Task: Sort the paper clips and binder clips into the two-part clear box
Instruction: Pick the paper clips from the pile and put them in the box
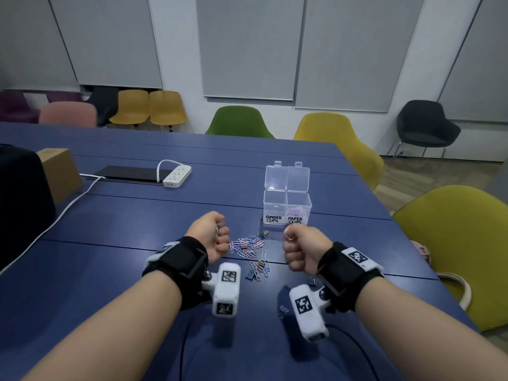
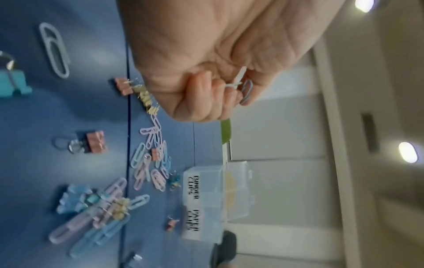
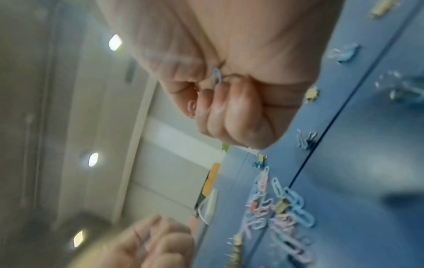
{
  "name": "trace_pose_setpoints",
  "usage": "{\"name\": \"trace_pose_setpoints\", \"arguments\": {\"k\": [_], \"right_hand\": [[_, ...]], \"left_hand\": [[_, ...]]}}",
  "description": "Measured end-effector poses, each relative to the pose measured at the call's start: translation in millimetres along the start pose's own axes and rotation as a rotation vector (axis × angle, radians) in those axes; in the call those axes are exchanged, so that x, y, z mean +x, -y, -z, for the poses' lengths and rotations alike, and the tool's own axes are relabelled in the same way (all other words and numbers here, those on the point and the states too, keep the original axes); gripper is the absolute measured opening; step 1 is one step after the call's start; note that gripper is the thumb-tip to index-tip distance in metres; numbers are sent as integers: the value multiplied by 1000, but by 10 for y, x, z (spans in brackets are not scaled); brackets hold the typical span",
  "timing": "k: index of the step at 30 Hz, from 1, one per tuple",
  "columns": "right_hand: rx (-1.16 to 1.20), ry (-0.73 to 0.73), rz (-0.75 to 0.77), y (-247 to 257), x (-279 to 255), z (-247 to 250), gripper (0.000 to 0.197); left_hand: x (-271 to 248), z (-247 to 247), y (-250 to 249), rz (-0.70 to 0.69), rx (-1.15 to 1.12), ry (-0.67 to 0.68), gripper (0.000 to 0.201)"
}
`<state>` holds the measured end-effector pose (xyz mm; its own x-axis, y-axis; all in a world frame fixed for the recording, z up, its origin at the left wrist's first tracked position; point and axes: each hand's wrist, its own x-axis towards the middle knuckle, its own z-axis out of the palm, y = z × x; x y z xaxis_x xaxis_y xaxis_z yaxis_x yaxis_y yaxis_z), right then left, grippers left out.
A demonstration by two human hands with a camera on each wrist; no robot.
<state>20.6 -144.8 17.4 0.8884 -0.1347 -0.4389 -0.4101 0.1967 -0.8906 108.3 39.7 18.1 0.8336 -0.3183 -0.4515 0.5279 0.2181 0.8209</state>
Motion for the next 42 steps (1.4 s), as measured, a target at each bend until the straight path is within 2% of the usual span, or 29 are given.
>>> {"name": "trace_pose_setpoints", "arguments": {"k": [3, 5, 7, 9, 11, 13, 15, 17, 19, 20, 22, 26, 29, 32, 35, 40, 42], "right_hand": [[387, 111, 41, -23, -58, 58, 21], [515, 181, 83, -44, -83, 65, 13], [563, 207, 97, -67, -84, 44, 9], [540, 188, 68, -91, -30, 5, 15], [390, 118, 8, -113, 30, -45, 25], [88, 40, -18, -111, 71, -96, 26], [-235, 6, -13, -67, 78, -133, 28], [-651, -18, 49, 13, 106, -158, 28], [-1082, -54, 139, 90, 167, -187, 27], [-1256, -66, 187, 115, 205, -205, 23], [-1456, -76, 253, 153, 279, -245, 13], [-1590, -33, 257, 181, 448, -286, 34], [-1680, -6, 226, 166, 567, -331, 42], [-1725, 31, 177, 138, 649, -361, 34], [-1759, 45, 182, 126, 698, -403, 22], [-1816, 24, 136, 109, 765, -428, 25], [-1825, 26, 107, 108, 725, -444, 24]], "left_hand": [[-45, 115, -78, 74, -257, 84, 12], [-63, 155, -95, 73, -343, 88, 7], [-37, 190, -77, 86, -310, 47, 8], [-8, 199, -53, 107, -184, 7, 16], [15, 193, -27, 101, 25, -15, 26], [43, 177, -6, 40, 262, -32, 31], [39, 150, -2, -41, 601, -26, 33], [52, 129, -8, -164, 966, -49, 31], [73, 101, -27, -280, 1197, -63, 26], [91, 81, -38, -330, 1298, -50, 23], [115, 20, -58, -369, 1471, 8, 13], [187, -136, -31, -368, 1756, 174, 27], [302, -221, 14, -370, 1809, 179, 26], [382, -264, 41, -315, 1850, 166, 16], [425, -277, 92, -295, 1912, 151, 18], [435, -284, 138, -251, 1975, 147, 3], [411, -286, 104, -217, 1949, 144, 7]]}}
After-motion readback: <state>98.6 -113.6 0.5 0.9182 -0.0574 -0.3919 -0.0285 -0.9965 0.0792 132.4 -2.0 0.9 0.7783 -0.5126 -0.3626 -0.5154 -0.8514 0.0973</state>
